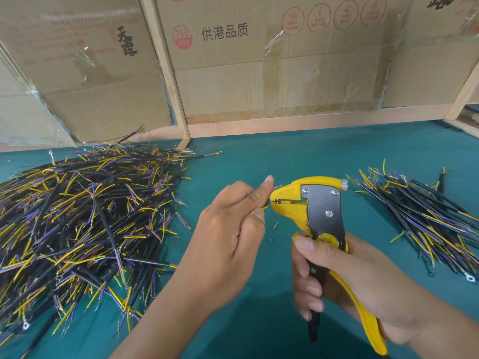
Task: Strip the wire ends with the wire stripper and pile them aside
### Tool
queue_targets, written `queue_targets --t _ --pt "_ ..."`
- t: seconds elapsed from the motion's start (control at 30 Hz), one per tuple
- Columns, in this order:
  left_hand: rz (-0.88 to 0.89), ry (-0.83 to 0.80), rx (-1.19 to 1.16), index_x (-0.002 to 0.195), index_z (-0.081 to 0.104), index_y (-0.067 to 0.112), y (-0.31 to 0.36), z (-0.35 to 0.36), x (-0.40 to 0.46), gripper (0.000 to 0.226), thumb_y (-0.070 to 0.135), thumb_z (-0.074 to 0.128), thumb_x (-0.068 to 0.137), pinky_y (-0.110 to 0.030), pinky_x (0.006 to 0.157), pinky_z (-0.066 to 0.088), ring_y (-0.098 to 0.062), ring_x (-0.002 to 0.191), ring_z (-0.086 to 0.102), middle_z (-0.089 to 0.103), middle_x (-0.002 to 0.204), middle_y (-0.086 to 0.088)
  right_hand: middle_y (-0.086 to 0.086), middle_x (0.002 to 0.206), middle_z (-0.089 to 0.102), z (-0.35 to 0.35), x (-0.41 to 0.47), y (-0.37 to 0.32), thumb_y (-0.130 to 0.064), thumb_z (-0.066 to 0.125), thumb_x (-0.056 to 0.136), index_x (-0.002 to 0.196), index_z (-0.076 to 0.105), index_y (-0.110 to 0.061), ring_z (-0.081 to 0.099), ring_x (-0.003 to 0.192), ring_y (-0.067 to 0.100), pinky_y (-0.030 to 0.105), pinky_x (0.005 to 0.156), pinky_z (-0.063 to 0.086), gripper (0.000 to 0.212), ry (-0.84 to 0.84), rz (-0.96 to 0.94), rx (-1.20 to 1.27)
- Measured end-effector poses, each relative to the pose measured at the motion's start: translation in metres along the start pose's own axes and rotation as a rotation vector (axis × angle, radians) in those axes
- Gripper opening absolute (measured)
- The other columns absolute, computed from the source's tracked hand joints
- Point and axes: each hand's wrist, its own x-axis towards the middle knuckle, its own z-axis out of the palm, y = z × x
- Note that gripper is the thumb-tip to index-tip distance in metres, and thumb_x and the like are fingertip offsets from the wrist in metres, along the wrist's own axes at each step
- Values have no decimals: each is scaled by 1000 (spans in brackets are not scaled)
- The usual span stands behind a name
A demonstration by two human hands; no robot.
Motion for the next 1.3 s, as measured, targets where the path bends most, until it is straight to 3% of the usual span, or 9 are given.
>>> queue_targets --t 0.33,0.5,0.77,0.93,1.07,1.2,1.3 --pt "-4 -25 -56 136 60 14 -1 0 0 49 23 33 97 -8 65 32 -7 73 46 48 83 -3 3 51 27 -1 -4 -7 -55 77 73 62 45 -11 27 39 18 25 44 35 56 71 41 -12" --pt "-26 -26 -58 136 61 16 -3 0 0 49 26 32 97 -11 67 35 -14 77 50 49 83 -5 2 51 27 -4 -3 -6 -57 77 73 62 44 -11 26 36 17 24 43 34 58 101 34 -16" --pt "-37 -10 -41 132 63 15 -10 0 1 49 27 33 96 -9 68 36 -10 78 53 47 83 1 4 52 26 -11 -1 -8 -53 78 73 63 45 -11 26 37 17 25 43 34 54 121 39 4" --pt "-94 132 -26 126 66 19 -25 -14 9 49 33 32 93 -12 71 38 -12 80 53 49 82 4 3 54 25 -27 3 -24 -43 74 83 62 46 -13 28 38 16 27 42 34 46 263 -62 153" --pt "-50 80 7 130 65 15 -20 -11 7 50 33 33 97 -9 70 36 -8 79 53 48 83 7 10 64 40 -28 11 -18 -34 65 85 73 60 -8 44 53 26 39 53 49 29 277 -95 238" --pt "-33 56 88 134 61 15 -23 -6 9 46 38 53 95 -8 68 34 -3 70 46 45 82 17 14 71 50 -29 19 -4 -32 70 78 84 70 -3 51 61 30 43 60 54 29 265 -16 296" --pt "-78 47 101 134 62 16 -22 1 8 43 13 69 92 -10 66 34 -8 66 42 49 82 12 13 71 50 -29 23 2 -32 72 75 89 68 -2 51 61 29 43 61 55 33 272 53 350"
